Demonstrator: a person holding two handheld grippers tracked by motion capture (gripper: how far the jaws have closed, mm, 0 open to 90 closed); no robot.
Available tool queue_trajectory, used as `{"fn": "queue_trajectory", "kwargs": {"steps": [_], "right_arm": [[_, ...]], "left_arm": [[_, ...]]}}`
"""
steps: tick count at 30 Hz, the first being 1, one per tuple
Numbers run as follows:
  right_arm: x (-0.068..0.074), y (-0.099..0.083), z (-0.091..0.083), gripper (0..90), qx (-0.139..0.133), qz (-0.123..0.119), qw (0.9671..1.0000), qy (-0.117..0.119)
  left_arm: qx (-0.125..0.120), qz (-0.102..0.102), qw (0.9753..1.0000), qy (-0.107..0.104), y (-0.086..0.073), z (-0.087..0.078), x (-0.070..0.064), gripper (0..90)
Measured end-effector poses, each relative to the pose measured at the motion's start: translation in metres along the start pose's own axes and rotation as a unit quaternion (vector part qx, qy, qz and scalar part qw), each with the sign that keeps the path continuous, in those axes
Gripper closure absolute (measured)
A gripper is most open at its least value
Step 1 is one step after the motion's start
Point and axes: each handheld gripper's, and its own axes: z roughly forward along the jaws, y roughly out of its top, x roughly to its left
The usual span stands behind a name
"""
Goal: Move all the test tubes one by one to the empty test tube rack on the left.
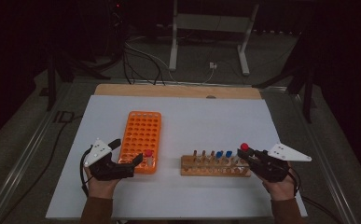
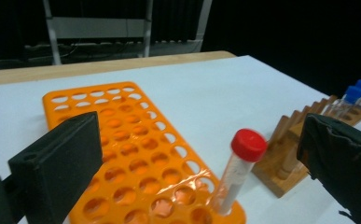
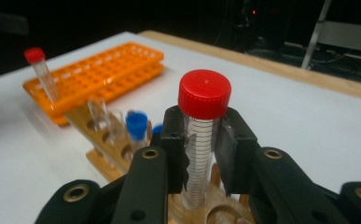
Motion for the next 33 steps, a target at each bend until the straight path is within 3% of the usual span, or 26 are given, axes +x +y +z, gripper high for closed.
{"fn": "queue_trajectory", "kwargs": {"steps": [8, 15, 25, 33], "right_arm": [[0.001, 0.025, -0.005, 74.7, -0.021, -0.006, 0.9997, -0.010], [0.009, 0.045, 0.004, 74.7, -0.036, -0.016, 0.9992, -0.006], [0.028, 0.062, 0.030, 74.7, -0.029, -0.023, 0.9989, 0.028], [0.049, 0.073, 0.050, 74.7, -0.019, -0.032, 0.9977, 0.056]], "left_arm": [[-0.008, 0.009, 0.9998, -0.014, 0.012, 0.003, -0.013, 2.3], [-0.011, 0.021, 0.9993, -0.030, 0.022, 0.011, -0.028, 3.5], [-0.008, 0.029, 0.9977, -0.061, 0.032, 0.027, -0.046, 6.9], [-0.005, 0.049, 0.9960, -0.074, 0.038, 0.043, -0.066, 16.1]]}}
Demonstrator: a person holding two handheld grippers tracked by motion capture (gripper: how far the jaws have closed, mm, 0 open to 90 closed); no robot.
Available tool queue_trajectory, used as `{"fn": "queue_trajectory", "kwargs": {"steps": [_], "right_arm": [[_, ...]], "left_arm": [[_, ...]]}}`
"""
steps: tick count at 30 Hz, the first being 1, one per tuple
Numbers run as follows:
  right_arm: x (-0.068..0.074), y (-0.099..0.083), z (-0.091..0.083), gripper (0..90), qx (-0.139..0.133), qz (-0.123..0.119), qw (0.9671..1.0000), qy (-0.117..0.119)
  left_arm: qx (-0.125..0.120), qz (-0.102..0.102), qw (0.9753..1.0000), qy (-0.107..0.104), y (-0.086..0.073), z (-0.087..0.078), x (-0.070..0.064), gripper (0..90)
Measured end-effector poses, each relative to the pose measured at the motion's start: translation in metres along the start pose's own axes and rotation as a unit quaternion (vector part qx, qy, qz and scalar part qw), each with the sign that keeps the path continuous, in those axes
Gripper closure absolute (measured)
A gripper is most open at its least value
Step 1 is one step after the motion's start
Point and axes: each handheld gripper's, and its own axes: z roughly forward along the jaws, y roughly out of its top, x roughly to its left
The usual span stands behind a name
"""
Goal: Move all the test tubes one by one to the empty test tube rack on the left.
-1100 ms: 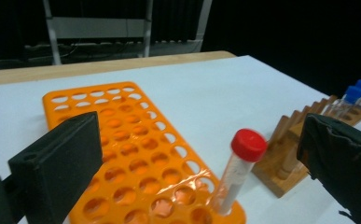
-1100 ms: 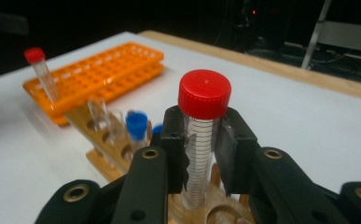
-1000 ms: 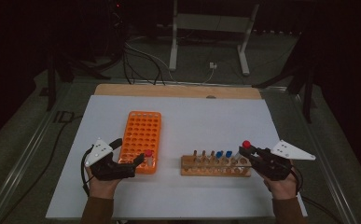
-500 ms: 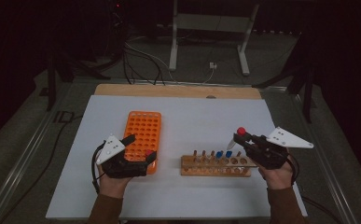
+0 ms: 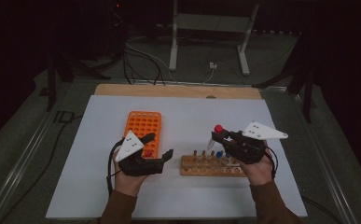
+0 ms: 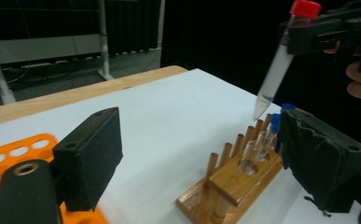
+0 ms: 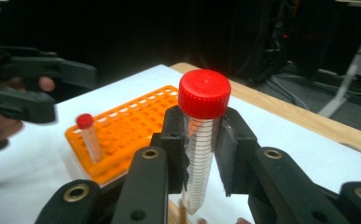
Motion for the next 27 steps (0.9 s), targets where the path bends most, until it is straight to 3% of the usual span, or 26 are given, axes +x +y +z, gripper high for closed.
{"fn": "queue_trajectory", "kwargs": {"steps": [4, 9, 17, 27], "right_arm": [[0.009, 0.004, 0.011, 74.7, 0.007, -0.006, 0.9999, 0.014], [0.017, 0.007, 0.020, 74.7, 0.012, -0.010, 0.9996, 0.025], [0.025, 0.006, 0.029, 74.6, 0.019, -0.011, 0.9988, 0.043], [0.033, 0.004, 0.038, 74.7, 0.026, -0.013, 0.9977, 0.061]], "left_arm": [[0.010, 0.003, 0.9999, -0.003, 0.002, 0.012, -0.008, 17.4], [0.019, 0.007, 0.9997, -0.012, 0.001, 0.026, -0.016, 25.2], [0.027, 0.028, 0.9983, -0.043, 0.003, 0.043, -0.029, 46.2], [0.036, 0.031, 0.9975, -0.052, 0.005, 0.052, -0.033, 66.2]]}}
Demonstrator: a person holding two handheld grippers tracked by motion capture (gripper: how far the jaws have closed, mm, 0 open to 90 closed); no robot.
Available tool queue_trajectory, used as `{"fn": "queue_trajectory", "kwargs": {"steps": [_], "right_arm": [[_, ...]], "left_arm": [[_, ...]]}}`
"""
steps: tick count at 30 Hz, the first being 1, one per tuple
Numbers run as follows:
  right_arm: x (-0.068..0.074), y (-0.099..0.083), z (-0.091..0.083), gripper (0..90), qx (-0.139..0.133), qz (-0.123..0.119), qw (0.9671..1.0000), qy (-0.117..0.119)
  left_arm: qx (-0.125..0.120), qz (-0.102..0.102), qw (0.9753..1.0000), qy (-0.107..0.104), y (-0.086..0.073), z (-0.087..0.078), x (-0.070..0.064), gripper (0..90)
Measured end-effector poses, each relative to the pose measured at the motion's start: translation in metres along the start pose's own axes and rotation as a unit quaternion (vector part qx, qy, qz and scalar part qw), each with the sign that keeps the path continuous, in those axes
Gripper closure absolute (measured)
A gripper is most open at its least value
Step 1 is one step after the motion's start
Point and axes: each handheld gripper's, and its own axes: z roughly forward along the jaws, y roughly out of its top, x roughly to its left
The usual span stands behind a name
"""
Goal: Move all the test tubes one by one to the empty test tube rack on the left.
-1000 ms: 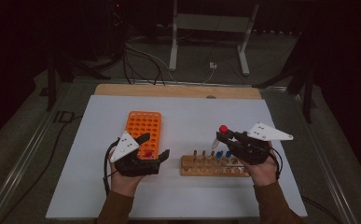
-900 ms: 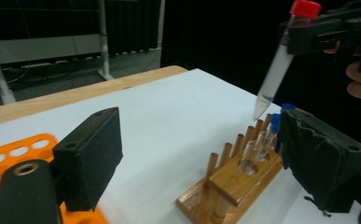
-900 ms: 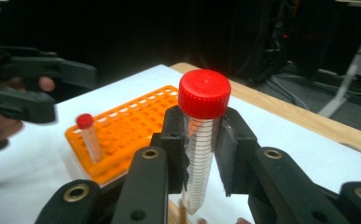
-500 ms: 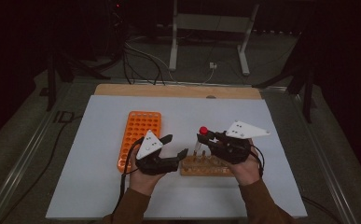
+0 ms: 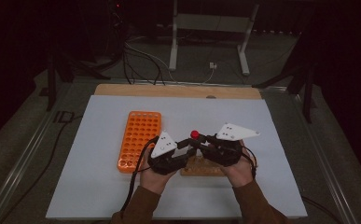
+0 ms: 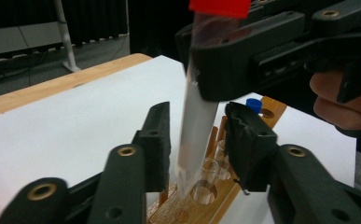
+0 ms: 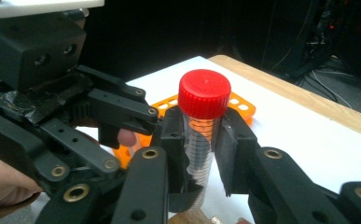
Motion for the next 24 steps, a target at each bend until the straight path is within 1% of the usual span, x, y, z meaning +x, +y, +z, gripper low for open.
{"fn": "queue_trajectory", "kwargs": {"steps": [2, 5, 6, 7, 9, 10, 12, 15, 17, 20, 24], "right_arm": [[0.001, -0.001, 0.001, 74.7, 0.002, -0.001, 1.0000, 0.003], [0.001, -0.001, 0.002, 73.9, 0.001, -0.003, 1.0000, 0.006], [0.001, -0.001, 0.002, 70.6, 0.001, -0.005, 1.0000, 0.003], [0.000, -0.002, 0.002, 65.5, -0.002, -0.007, 1.0000, 0.004], [-0.001, -0.002, -0.001, 56.5, -0.011, -0.004, 0.9999, 0.011], [-0.002, -0.002, -0.002, 51.7, -0.014, -0.004, 0.9998, 0.010], [-0.004, -0.003, -0.005, 44.9, -0.018, -0.002, 0.9998, 0.008], [-0.009, -0.005, -0.011, 38.1, -0.019, 0.005, 0.9998, 0.000], [-0.013, -0.008, -0.015, 34.8, -0.018, 0.009, 0.9998, -0.006], [-0.018, -0.014, -0.020, 28.8, -0.019, 0.016, 0.9996, -0.016], [-0.026, -0.022, -0.027, 19.2, -0.021, 0.028, 0.9987, -0.036]], "left_arm": [[0.001, 0.005, 1.0000, 0.001, 0.000, -0.001, 0.000, 72.6], [0.001, 0.005, 1.0000, -0.003, -0.001, -0.001, 0.000, 74.8], [0.002, 0.006, 1.0000, 0.001, -0.001, -0.002, 0.001, 75.2], [0.003, 0.006, 1.0000, 0.003, -0.001, -0.002, 0.001, 75.2], [0.003, 0.004, 1.0000, 0.006, -0.001, -0.004, 0.004, 75.3], [0.002, 0.003, 1.0000, 0.009, -0.001, -0.004, 0.005, 75.4], [0.000, 0.000, 0.9999, 0.013, -0.001, -0.007, 0.008, 75.4], [-0.004, 0.000, 0.9998, 0.021, 0.000, -0.012, 0.012, 75.4], [-0.005, 0.000, 0.9995, 0.030, 0.000, -0.015, 0.015, 75.4], [-0.008, -0.006, 0.9992, 0.038, 0.000, -0.020, 0.020, 75.4], [-0.014, -0.008, 0.9987, 0.049, 0.000, -0.026, 0.027, 75.4]]}}
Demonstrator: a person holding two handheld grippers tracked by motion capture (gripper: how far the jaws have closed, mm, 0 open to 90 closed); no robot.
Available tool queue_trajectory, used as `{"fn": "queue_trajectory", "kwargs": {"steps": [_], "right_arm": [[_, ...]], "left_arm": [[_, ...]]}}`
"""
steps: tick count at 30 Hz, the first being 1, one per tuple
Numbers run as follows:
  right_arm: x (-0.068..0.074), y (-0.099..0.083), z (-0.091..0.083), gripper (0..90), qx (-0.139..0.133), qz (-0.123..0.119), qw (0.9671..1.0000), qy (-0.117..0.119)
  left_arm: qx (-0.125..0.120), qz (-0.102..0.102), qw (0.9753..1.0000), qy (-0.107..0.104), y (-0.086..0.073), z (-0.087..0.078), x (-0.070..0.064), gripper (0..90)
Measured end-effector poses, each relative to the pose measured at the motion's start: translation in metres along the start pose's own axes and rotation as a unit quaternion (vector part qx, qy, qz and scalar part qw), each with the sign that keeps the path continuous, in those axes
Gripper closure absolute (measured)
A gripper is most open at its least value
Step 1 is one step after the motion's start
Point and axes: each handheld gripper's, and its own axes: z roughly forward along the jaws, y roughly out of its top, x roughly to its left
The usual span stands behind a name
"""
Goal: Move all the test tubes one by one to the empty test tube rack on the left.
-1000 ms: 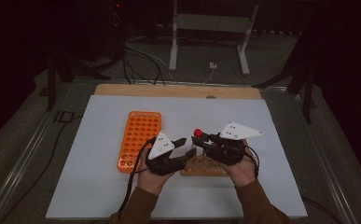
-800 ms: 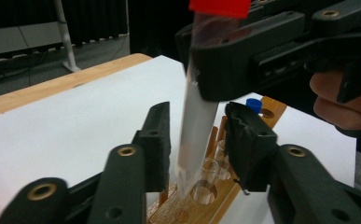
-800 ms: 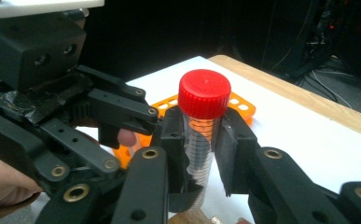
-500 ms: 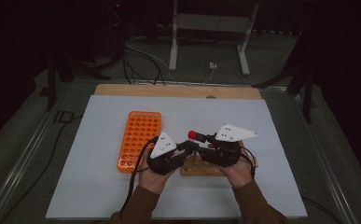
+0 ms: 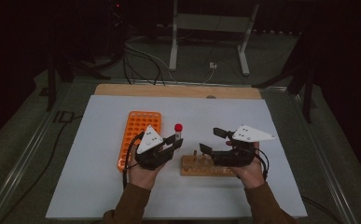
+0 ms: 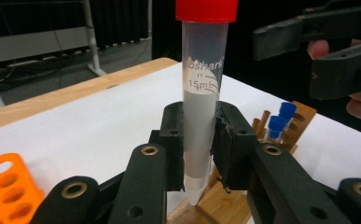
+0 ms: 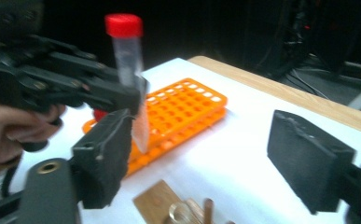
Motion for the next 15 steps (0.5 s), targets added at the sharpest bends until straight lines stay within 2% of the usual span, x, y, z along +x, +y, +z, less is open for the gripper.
{"fn": "queue_trajectory", "kwargs": {"steps": [9, 15], "right_arm": [[-0.019, -0.014, -0.018, 11.7, 0.002, 0.020, 0.9990, -0.039], [-0.030, -0.023, -0.031, 1.7, -0.002, 0.037, 0.9972, -0.065]], "left_arm": [[-0.009, -0.011, 0.9994, 0.032, -0.001, -0.018, 0.021, 75.4], [-0.016, -0.019, 0.9983, 0.053, -0.006, -0.033, 0.034, 75.3]]}}
